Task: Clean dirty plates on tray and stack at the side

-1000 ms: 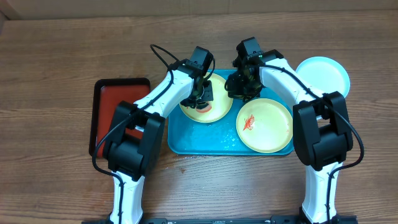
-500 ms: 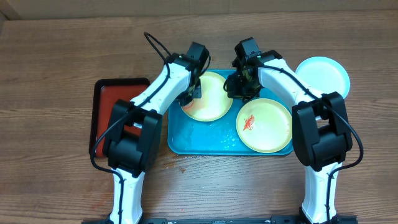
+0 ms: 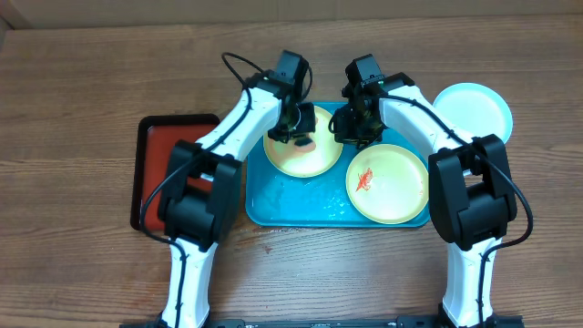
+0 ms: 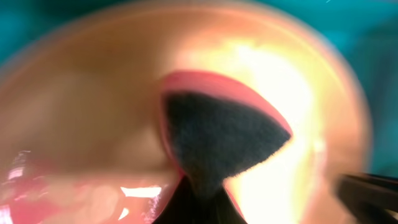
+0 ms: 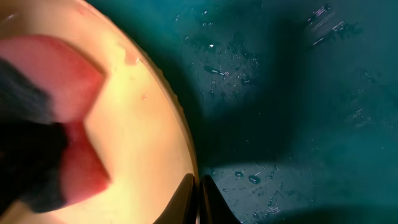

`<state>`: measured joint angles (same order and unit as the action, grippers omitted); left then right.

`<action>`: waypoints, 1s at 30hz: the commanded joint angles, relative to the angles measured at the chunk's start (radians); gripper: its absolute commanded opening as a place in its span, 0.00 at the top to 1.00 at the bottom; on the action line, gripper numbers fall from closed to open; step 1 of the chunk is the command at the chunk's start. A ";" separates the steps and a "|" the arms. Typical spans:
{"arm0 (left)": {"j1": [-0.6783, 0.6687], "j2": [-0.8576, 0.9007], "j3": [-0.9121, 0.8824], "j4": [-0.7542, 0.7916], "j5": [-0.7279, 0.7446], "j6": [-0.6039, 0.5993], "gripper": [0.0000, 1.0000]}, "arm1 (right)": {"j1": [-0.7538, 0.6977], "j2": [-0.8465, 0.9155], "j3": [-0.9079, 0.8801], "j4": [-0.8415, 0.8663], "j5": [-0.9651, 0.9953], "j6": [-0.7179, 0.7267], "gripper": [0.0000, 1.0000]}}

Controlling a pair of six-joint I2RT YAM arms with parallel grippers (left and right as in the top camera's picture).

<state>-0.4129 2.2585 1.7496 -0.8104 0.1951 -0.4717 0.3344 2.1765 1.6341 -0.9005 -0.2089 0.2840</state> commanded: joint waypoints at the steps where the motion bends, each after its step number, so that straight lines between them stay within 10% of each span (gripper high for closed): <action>1: -0.009 0.076 0.018 -0.032 -0.045 0.008 0.96 | -0.008 -0.005 0.003 0.003 0.035 0.001 0.96; 13: 0.031 0.044 0.079 -0.207 -0.561 0.003 0.96 | -0.008 -0.005 0.003 -0.003 0.036 0.001 0.96; 30: 0.201 -0.310 0.200 -0.269 -0.430 -0.042 0.96 | 0.053 -0.091 0.156 -0.076 0.243 -0.201 0.96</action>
<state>-0.2871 2.0186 1.9255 -1.0504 -0.2424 -0.4915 0.3470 2.1738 1.7206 -0.9695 -0.1310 0.1749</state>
